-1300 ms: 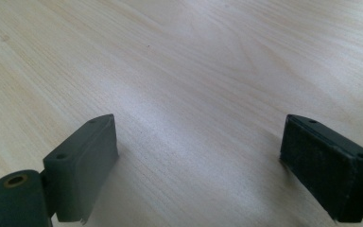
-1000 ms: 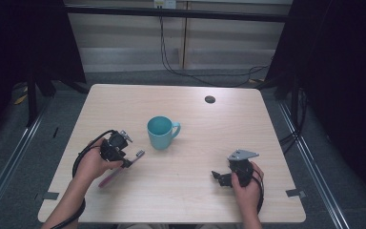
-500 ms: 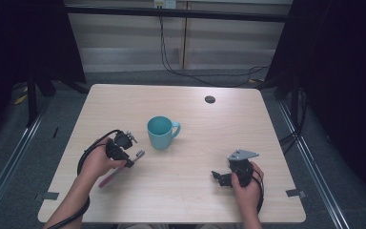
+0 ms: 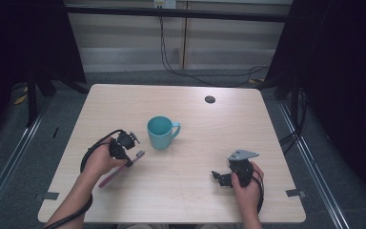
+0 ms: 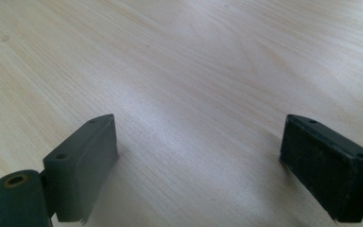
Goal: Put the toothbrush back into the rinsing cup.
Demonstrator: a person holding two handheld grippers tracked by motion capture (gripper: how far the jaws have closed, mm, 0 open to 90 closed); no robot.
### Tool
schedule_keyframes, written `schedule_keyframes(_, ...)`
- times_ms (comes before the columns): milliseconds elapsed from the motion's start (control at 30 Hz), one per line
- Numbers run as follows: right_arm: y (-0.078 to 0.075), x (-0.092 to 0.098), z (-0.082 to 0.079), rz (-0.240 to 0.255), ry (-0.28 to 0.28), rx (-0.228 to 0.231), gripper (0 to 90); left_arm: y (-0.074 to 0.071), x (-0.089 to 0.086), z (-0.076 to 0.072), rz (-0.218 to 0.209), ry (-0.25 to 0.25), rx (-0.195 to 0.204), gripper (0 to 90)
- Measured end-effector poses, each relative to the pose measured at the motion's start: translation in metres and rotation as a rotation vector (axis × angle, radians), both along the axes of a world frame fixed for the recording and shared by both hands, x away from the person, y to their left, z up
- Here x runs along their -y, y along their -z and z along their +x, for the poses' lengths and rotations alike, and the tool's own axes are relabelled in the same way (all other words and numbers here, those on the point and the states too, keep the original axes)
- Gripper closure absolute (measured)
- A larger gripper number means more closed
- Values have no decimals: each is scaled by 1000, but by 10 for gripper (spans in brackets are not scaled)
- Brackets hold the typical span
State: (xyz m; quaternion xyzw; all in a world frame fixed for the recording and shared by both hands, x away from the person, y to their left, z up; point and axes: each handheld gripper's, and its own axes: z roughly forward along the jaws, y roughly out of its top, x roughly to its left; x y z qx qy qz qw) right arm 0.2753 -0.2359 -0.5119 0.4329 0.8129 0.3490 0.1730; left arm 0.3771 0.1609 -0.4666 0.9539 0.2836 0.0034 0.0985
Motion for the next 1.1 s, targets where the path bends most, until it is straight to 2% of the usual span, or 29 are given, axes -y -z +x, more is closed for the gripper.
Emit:
schedule_keyframes(200,0,0,0,0,-1,0,112,0,5,0,22,-21,-9,806)
schedule_keyframes(233,0,0,0,0,0,0,112,0,5,0,17,-25,-13,806)
schedule_keyframes(300,0,0,0,0,-2,2,112,0,4,1,-22,-39,-22,807)
schedule_keyframes(333,0,0,0,0,-2,2,112,0,4,1,-22,-39,-22,807)
schedule_keyframes(367,0,0,0,0,-2,2,112,-2,3,1,-47,-68,-22,807)
schedule_keyframes(433,0,0,0,0,-1,1,112,-3,2,1,-57,-64,-26,808)
schedule_keyframes(533,0,0,0,0,0,0,112,-10,0,0,-78,-67,-11,807)
schedule_keyframes(567,0,0,0,0,-3,3,112,-14,-2,-1,-104,-83,-1,807)
schedule_keyframes(600,0,0,0,0,-3,3,112,-14,-2,-1,-104,-83,-1,807)
schedule_keyframes(667,0,0,0,0,-1,1,112,-23,-5,-2,-134,-96,26,807)
schedule_keyframes(800,0,0,0,0,-3,3,112,-31,-10,-3,-162,-102,43,807)
schedule_keyframes(833,0,0,0,0,-1,0,112,-36,-13,-3,-190,-112,67,807)
schedule_keyframes(867,0,0,0,0,-1,0,112,-36,-13,-3,-190,-112,67,808)
schedule_keyframes(1100,0,0,0,0,0,-1,112,-51,-19,-4,-263,-134,110,807)
